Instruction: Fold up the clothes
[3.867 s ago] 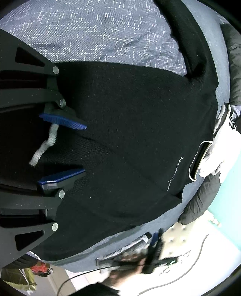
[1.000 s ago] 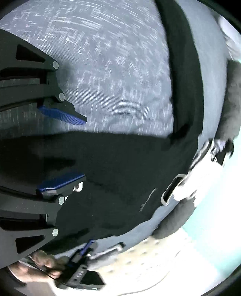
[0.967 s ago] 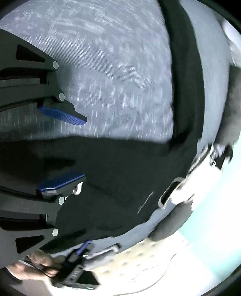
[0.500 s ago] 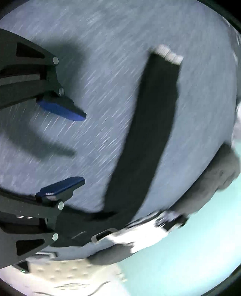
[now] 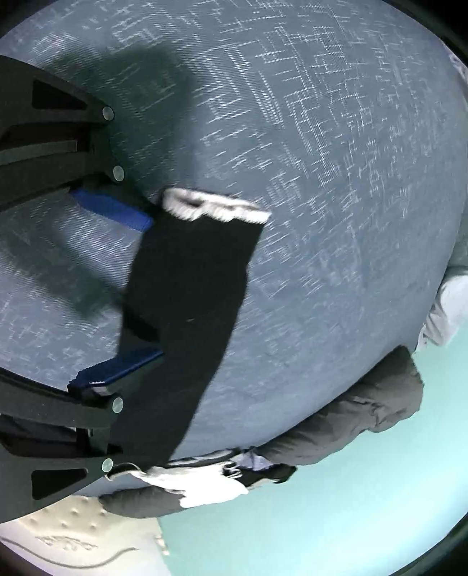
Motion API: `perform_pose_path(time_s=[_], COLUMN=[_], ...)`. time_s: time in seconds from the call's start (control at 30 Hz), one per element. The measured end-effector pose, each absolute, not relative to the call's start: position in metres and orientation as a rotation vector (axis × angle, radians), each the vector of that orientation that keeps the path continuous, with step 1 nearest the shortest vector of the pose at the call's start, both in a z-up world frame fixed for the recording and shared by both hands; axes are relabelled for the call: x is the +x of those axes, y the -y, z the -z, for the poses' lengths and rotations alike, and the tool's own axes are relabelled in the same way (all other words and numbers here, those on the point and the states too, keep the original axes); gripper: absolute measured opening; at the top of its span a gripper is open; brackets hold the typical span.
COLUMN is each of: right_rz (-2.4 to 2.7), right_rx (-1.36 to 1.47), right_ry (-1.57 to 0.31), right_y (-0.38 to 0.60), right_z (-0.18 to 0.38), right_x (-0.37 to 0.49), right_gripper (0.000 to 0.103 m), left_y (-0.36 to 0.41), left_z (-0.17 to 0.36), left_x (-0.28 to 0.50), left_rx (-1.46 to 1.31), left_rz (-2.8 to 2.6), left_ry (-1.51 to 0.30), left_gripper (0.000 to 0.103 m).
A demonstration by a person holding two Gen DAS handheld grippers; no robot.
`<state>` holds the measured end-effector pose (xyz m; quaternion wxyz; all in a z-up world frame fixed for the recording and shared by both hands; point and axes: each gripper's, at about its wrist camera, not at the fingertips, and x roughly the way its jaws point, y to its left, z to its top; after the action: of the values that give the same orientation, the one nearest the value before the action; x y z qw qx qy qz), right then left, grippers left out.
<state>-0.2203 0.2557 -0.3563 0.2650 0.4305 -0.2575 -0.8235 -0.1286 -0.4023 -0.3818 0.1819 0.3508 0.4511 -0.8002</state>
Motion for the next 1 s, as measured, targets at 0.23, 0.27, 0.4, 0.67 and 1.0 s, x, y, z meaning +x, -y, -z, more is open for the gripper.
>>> perform_pose_path(time_s=[0.23,0.27,0.4,0.67,1.0], right_rz=[2.224,2.225,2.223,2.228,2.244], right_rx=[1.171,1.169,1.169,1.165,1.179], right_ry=[0.668,0.662,0.67,0.685,0.669], right_y=[-0.253,-0.253,-0.254,-0.257,-0.267], right_z=[0.358,0.357,0.358,0.357,0.356], right_x=[-0.22,-0.22,-0.22,-0.22,-0.218], right_gripper=[0.043,0.043,0.043,0.043,0.043], left_y=[0.41,0.411,0.412,0.382,0.247], left_z=[0.377,0.373,0.351,0.262,0.139], left_x=[-0.141,-0.144,-0.148,-0.188,-0.28], left_rx=[1.019,1.025,1.007,0.95,0.961], left_rz=[2.269,2.277,2.339,2.552,2.941], left_ry=[-1.197,-1.178,-1.103,-0.979,-0.783], left_gripper=[0.031,0.022,0.009,0.008,0.007])
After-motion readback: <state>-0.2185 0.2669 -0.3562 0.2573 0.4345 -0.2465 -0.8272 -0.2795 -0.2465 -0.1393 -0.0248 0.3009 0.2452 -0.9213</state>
